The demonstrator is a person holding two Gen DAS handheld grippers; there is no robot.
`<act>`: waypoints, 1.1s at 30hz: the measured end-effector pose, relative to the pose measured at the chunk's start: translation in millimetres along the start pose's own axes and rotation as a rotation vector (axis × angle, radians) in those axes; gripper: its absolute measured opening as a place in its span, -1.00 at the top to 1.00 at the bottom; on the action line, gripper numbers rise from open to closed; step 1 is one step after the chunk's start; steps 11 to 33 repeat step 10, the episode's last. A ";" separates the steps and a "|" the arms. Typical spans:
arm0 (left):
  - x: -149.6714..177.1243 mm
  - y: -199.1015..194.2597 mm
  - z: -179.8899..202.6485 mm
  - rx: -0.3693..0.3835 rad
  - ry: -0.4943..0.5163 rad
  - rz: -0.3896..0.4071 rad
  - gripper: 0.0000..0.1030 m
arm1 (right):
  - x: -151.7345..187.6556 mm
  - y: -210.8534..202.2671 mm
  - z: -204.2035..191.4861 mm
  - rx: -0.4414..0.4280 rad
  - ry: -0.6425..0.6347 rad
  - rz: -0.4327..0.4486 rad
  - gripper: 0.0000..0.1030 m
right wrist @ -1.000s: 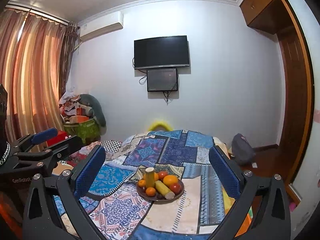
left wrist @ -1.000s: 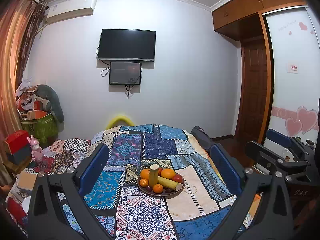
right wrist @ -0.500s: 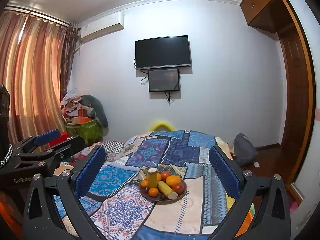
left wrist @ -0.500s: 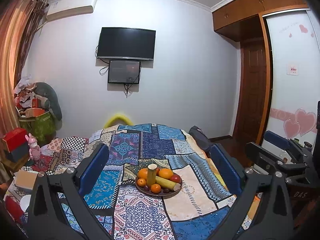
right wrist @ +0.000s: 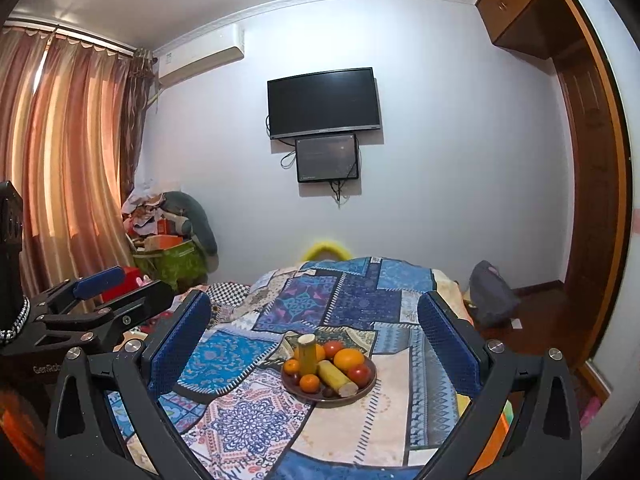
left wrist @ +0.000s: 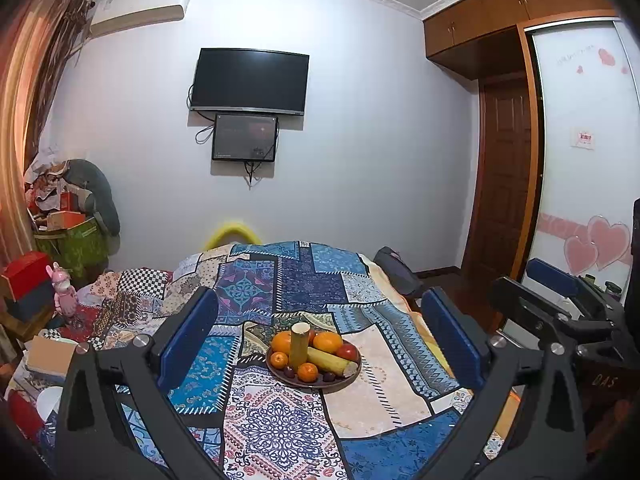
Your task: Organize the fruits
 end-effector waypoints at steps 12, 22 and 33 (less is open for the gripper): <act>2.1 2.7 -1.4 0.002 -0.006 -0.014 -1.00 | 2.2 4.3 2.2 0.004 0.012 -0.016 -1.00; 2.1 2.7 -1.4 0.002 -0.006 -0.014 -1.00 | 2.2 4.3 2.2 0.004 0.012 -0.016 -1.00; 2.1 2.7 -1.4 0.002 -0.006 -0.014 -1.00 | 2.2 4.3 2.2 0.004 0.012 -0.016 -1.00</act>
Point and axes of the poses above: each gripper's, at about its wrist camera, not at the fingertips, and y roughly the way its jaws point, z to its right, x to its underside, the point moved 1 cm from there along y, roughly the way its jaws point, and after that the axes turned 9 degrees about z, right-handed, at the moved point
